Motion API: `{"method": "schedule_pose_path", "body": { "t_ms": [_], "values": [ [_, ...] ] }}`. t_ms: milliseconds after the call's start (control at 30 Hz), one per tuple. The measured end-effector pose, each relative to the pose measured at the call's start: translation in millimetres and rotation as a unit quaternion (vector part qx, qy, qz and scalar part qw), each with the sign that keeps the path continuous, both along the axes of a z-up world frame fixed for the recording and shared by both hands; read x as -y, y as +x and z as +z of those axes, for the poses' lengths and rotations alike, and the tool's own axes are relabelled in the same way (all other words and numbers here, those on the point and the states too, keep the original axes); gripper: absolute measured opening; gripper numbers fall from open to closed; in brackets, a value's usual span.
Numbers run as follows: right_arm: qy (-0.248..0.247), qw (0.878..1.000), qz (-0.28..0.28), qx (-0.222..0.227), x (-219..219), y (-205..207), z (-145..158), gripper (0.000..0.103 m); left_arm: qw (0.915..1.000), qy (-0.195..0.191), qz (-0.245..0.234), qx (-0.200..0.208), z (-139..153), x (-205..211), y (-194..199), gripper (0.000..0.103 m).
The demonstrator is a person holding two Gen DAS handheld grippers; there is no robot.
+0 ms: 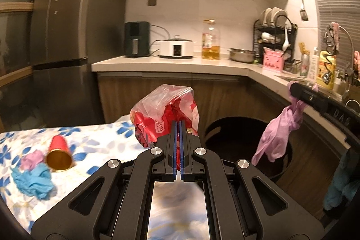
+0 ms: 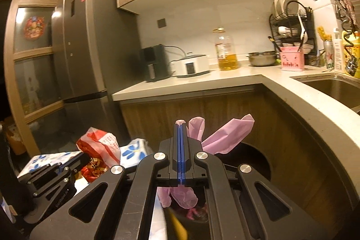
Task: Collect trash
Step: 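Carry the white-red bag and pink glove over the black bin with both tools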
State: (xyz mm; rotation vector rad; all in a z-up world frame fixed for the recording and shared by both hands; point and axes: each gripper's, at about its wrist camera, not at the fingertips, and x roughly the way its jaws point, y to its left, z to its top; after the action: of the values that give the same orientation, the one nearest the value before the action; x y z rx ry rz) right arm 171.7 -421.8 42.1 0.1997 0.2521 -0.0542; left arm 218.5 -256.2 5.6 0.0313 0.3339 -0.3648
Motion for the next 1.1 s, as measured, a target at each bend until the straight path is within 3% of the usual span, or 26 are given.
{"method": "schedule_pose_path", "body": {
  "t_ms": [433, 1100],
  "values": [
    [0.009, 0.999, -0.027, -0.016, 28, 12, -10, 0.001, 0.9982, -0.007, -0.059, 0.0, -2, 60, 20, 0.001],
    [0.027, 0.999, -0.023, -0.028, 44, 20, -19, 0.001, 0.9958, -0.01, -0.088, -0.021, -18, 91, 34, 0.001]
  ]
}}
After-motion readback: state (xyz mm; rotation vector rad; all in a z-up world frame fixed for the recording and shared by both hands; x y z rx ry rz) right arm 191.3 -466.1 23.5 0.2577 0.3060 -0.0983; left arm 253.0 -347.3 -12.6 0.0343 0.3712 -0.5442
